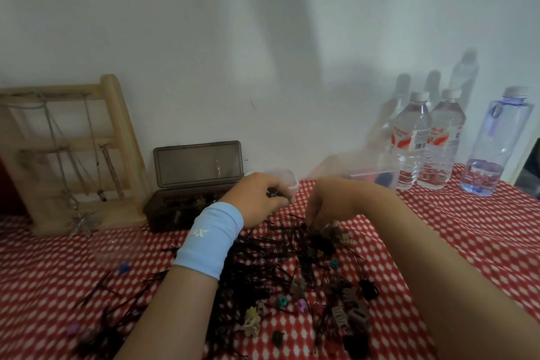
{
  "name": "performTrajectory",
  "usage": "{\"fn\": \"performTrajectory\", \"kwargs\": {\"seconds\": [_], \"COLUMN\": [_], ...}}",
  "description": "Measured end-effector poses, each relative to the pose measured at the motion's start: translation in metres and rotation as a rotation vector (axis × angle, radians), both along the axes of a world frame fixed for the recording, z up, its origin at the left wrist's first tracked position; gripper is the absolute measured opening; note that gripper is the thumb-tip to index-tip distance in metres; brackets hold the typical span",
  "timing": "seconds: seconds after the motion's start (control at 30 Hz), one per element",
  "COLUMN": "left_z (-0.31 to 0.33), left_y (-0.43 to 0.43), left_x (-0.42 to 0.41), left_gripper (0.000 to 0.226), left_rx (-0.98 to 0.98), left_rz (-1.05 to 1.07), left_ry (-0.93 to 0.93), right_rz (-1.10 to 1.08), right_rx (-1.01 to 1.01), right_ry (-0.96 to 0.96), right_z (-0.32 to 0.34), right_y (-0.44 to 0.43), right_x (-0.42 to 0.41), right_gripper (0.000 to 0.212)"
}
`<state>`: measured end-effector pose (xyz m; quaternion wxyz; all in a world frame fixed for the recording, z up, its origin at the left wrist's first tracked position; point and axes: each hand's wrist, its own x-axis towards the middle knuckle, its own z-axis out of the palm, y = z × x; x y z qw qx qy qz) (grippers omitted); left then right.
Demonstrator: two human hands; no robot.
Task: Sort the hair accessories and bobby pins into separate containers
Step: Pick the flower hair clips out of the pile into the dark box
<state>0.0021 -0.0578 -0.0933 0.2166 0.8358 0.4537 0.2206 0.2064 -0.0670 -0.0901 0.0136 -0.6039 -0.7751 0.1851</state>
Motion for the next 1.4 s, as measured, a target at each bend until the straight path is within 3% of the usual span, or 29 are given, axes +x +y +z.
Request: {"fn": "performTrajectory", "kwargs": {"seconds": [0.27, 0.37, 0.5, 0.63, 0.77, 1.07, 1.17, 1.4], "left_z": [0.018, 0.010, -0.001, 0.003, 0.006, 0.003, -0.005, -0.016], "left_y": [0.018, 0.024, 0.027, 0.025, 0.019, -0.023, -0.032, -0.037], "left_x": [-0.061, -0.090, -0.115, -0.122, -0.103, 0.009, 0.039, 0.055], "left_gripper": [0.014, 0.016, 0.024, 0.040, 0.035, 0.017, 0.012, 0.015], "left_rx": [0.095, 0.076, 0.056, 0.020, 0.057, 0.018, -0.024, -0.084], "left_rz": [0.233, 0.335, 0.406, 0.344, 0.295, -0.043, -0.087, -0.118], "left_ry": [0.013, 0.001, -0.088, -0.170, -0.193, -0.031, 0.057, 0.186], "right_rz": [-0.001, -0.019, -0.001, 0.005, -0.039, -0.161, -0.186, -0.131], "right_rx": [0.250, 0.331, 0.411, 0.392, 0.376, 0.163, 0.087, -0.085], "right_ry": [0.400, 0.467, 0.386, 0.392, 0.415, 0.182, 0.009, -0.075], "right_z": [0.034, 0.036, 0.027, 0.028, 0.035, 0.032, 0.018, -0.001], "right_y": [0.002, 0.023, 0.046, 0.046, 0.030, -0.038, -0.046, -0.052], "right_x": [-0.061, -0.103, -0.141, -0.140, -0.111, -0.017, 0.001, 0.020], "right_gripper": [0.014, 0.013, 0.011, 0.016, 0.017, 0.015, 0.011, 0.058]}}
